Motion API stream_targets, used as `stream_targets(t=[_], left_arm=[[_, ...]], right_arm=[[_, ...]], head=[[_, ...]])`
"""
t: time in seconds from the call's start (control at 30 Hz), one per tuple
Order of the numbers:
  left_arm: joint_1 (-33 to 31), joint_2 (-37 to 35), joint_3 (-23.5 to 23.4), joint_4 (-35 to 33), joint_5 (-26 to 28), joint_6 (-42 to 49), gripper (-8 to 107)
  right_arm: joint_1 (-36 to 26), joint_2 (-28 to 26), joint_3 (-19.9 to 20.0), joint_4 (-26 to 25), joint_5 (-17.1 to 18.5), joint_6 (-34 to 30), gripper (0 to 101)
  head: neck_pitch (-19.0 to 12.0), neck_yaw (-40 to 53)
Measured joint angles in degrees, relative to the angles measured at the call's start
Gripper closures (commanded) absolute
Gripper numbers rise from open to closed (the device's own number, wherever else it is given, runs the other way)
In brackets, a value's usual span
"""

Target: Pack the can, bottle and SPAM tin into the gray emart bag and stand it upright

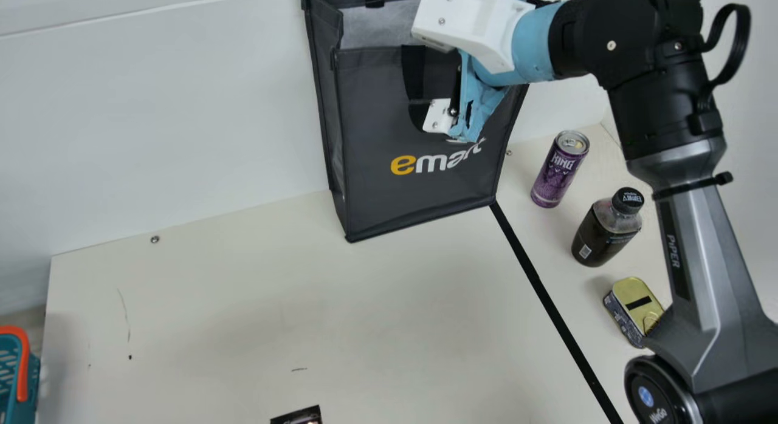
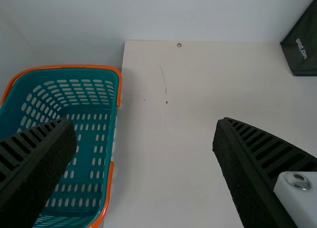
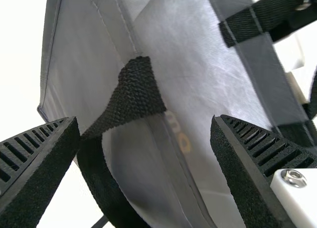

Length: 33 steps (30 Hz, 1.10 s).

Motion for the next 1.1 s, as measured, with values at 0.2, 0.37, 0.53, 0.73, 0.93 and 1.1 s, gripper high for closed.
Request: stream_targets(t=[0.2,0.37,0.53,0.73,0.93,1.1], left_arm=[[0.0,0.0,0.0,0.0,0.0,0.0,9],[0.0,0.0,0.0,0.0,0.0,0.0,9],[0.0,0.0,0.0,0.0,0.0,0.0,9],[0.0,0.0,0.0,0.0,0.0,0.0,9],[0.0,0.0,0.0,0.0,0.0,0.0,9],[0.0,0.0,0.0,0.0,0.0,0.0,9]], right_arm=[[-0.1,1.8,0.0,0.4,0.1,-0.8,33],[-0.4,2.9,0.1,1.1,0.1,-1.4,67],[-0.6,3.6,0.1,1.2,0.1,-1.6,100],[-0.5,3.9,0.1,1.6,0.0,-2.0,101],[0.0,3.2,0.3,1.6,0.1,-2.0,101],[0.8,1.9,0.6,1.0,0.2,-1.3,101]], head=[[0.0,-0.1],[0.0,0.0],[0.0,0.0],[0.0,0.0],[0.0,0.0],[0.0,0.0]])
